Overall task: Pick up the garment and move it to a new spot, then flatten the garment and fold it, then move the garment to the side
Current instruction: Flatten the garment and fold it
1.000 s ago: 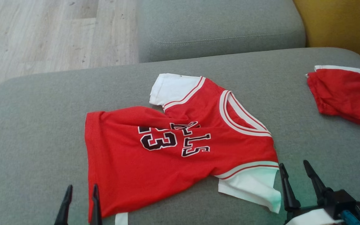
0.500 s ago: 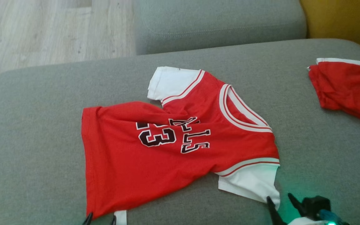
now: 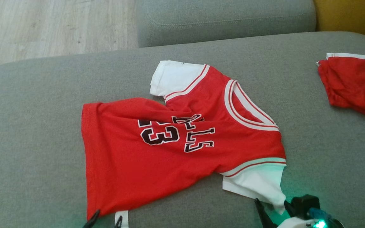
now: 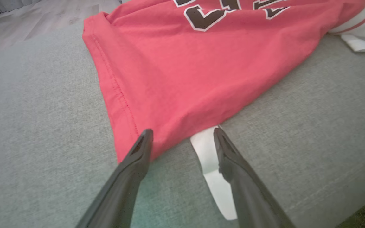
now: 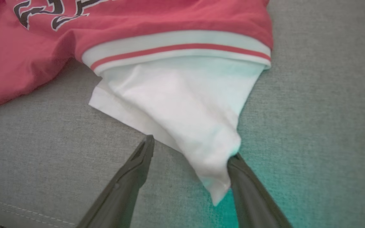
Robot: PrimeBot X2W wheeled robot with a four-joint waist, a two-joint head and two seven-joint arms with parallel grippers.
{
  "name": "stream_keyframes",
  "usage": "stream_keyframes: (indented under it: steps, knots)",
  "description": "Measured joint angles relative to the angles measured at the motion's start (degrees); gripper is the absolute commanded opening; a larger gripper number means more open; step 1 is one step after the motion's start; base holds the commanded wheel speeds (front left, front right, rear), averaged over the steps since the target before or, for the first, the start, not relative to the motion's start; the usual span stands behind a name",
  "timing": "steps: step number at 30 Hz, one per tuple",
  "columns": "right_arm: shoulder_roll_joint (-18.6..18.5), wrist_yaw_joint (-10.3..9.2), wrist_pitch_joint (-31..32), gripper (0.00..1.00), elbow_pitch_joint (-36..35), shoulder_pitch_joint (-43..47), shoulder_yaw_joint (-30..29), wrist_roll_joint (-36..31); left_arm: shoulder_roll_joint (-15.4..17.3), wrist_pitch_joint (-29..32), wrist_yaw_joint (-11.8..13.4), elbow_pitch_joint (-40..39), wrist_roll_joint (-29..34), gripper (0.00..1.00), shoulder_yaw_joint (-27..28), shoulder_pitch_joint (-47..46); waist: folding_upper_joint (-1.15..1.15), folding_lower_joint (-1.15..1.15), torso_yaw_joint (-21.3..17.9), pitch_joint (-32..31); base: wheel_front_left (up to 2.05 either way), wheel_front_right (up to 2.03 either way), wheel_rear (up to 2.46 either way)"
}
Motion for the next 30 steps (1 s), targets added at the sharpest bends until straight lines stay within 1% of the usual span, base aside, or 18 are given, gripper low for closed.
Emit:
stream_keyframes:
  steps: [7, 11, 16, 17, 18, 19, 20, 23, 25, 26, 27, 28, 30]
  knots:
    - [-0.01, 0.0, 0.53, 1.0, 0.12, -1.41, 1.09, 1.0, 1.6, 1.66, 0.13, 4.25, 1.33, 1.0, -0.42, -3.31, 0.0, 0.0, -0.14, 1.0, 0.0, 0.0, 0.0]
    - [-0.02, 0.0, 1.46, 1.0, 0.24, -2.16, 2.0, 1.74, 2.09, 2.16, 0.11, 5.86, 2.2, 1.0, -1.71, -4.75, 0.0, 0.0, -0.26, 1.58, 0.0, 0.0, 0.0]
    - [-0.03, 0.0, 2.01, 1.0, 0.8, -4.23, 3.79, 4.8, 2.77, 2.54, 0.08, 7.06, 3.0, 1.0, -2.46, -6.54, 0.0, 0.0, -0.55, 1.96, 0.0, 0.0, 0.0]
    - [-0.03, 0.0, 2.02, 0.69, 1.07, -4.77, 4.05, 6.1, 2.79, 2.57, 0.07, 7.35, 3.0, 1.0, -2.55, -6.89, 0.0, 0.0, -0.6, 1.99, 0.0, 0.0, 0.0]
    - [-0.03, 0.0, 2.02, 0.0, 1.51, -5.36, 4.16, 7.39, 2.79, 2.88, 0.05, 7.72, 2.99, 0.42, -2.63, -7.19, 0.0, 0.0, -0.64, 1.99, 0.0, 0.0, 0.0]
    - [-0.04, 0.0, 2.02, 0.0, 1.91, -5.92, 4.17, 8.56, 2.85, 3.19, 0.01, 7.97, 2.99, 0.04, -2.9, -7.44, 0.0, 0.0, -0.67, 1.94, 0.0, 0.0, 0.0]
    - [-0.1, 0.0, 2.02, 0.0, 2.22, -6.39, 4.15, 9.43, 2.83, 3.2, -0.15, 8.24, 2.96, 0.0, -3.21, -7.79, 0.0, 0.0, -0.64, 1.85, 0.0, 0.0, 0.0]
    - [-0.1, 0.0, 2.27, 0.0, 1.81, -6.84, 3.5, 14.17, 2.85, 3.55, -0.56, 9.44, 2.32, 0.0, -3.46, -9.22, 0.0, 0.0, -0.47, 1.27, 0.0, 0.0, 0.0]
    - [-0.11, 0.0, 2.63, 0.0, -0.86, -6.7, 2.97, 18.84, 2.83, 3.55, -0.98, 9.77, 0.75, 0.0, -3.35, -9.38, 0.0, 0.0, -0.46, 0.65, 0.0, 0.0, 0.0]
    - [-0.11, 0.0, 3.05, 0.0, -3.2, -6.64, 2.67, 21.69, 2.77, 3.54, -1.04, 9.67, -0.27, 0.0, -3.03, -9.25, 0.0, 0.0, -0.54, 0.31, 0.0, 0.0, 0.0]
    - [-0.1, 0.0, 4.85, 0.0, -9.38, -6.54, 1.59, 26.1, 2.86, 3.55, -1.49, 7.86, -2.9, 0.0, -2.02, -8.66, 0.0, -0.01, -0.95, -0.3, 0.0, 0.0, 0.0]
    - [-0.11, 0.0, 6.19, 0.0, -13.12, -6.48, 0.77, 27.91, 3.05, 3.77, -1.66, 5.44, -4.26, 0.0, -1.76, -8.07, 0.0, 0.0, -1.17, -0.63, 0.0, 0.0, 0.0]
    - [-0.27, 0.0, 9.21, 0.0, -21.28, -6.1, -1.31, 31.48, 3.34, 5.81, -2.23, -2.1, -7.94, 0.0, -1.7, -6.33, 0.0, 0.0, -1.54, -1.33, 0.0, 0.0, 0.0]
